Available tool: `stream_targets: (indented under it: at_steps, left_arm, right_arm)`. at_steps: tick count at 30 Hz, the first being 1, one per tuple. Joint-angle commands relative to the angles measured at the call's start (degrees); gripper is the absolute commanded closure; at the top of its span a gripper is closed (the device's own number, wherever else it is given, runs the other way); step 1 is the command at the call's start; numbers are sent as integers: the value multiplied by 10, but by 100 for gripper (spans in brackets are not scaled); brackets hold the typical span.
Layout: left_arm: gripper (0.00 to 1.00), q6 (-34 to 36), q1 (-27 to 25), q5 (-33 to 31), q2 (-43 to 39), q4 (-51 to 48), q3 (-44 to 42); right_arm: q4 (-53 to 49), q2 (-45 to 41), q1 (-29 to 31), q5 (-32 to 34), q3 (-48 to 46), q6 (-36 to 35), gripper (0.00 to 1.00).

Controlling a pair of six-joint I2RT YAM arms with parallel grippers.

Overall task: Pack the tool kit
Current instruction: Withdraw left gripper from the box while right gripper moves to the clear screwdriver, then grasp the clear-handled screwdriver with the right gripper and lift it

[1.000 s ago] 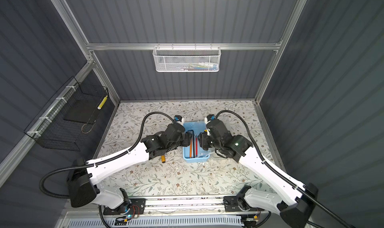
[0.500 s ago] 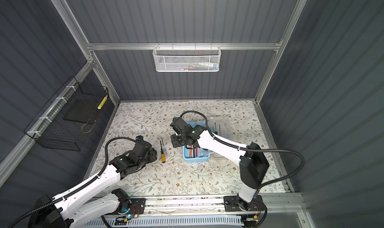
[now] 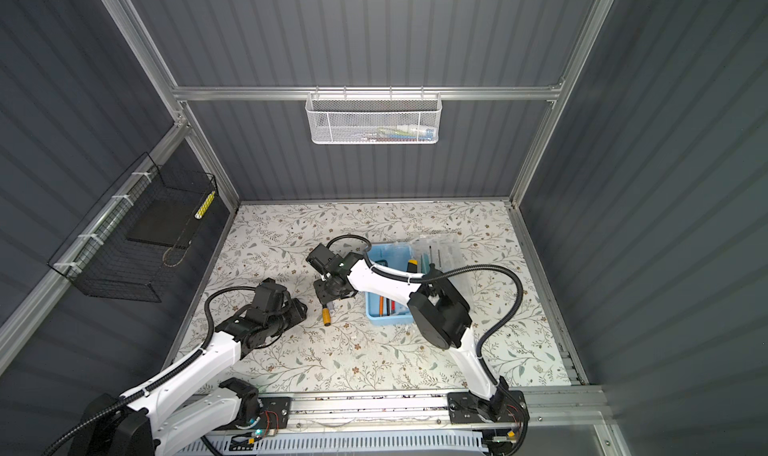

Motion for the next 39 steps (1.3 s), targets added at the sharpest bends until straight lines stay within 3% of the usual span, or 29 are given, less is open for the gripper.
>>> stream_targets:
  at_steps: [1,5,30,39]
  left_arm:
    - [50,-7,7,28,2,35,-10]
    - [50,-6,10,33,5,45,-12]
    - [52,8,12,28,21,55,-7]
    - [54,8,12,31,25,60,-7]
  right_arm:
    - [-40,21,5,23,34,-3,65]
    - [-49,40,5,37,47,-1,71]
    - [-54,98,5,40,70,2,72]
    - [-66,107,4,44,73,2,87]
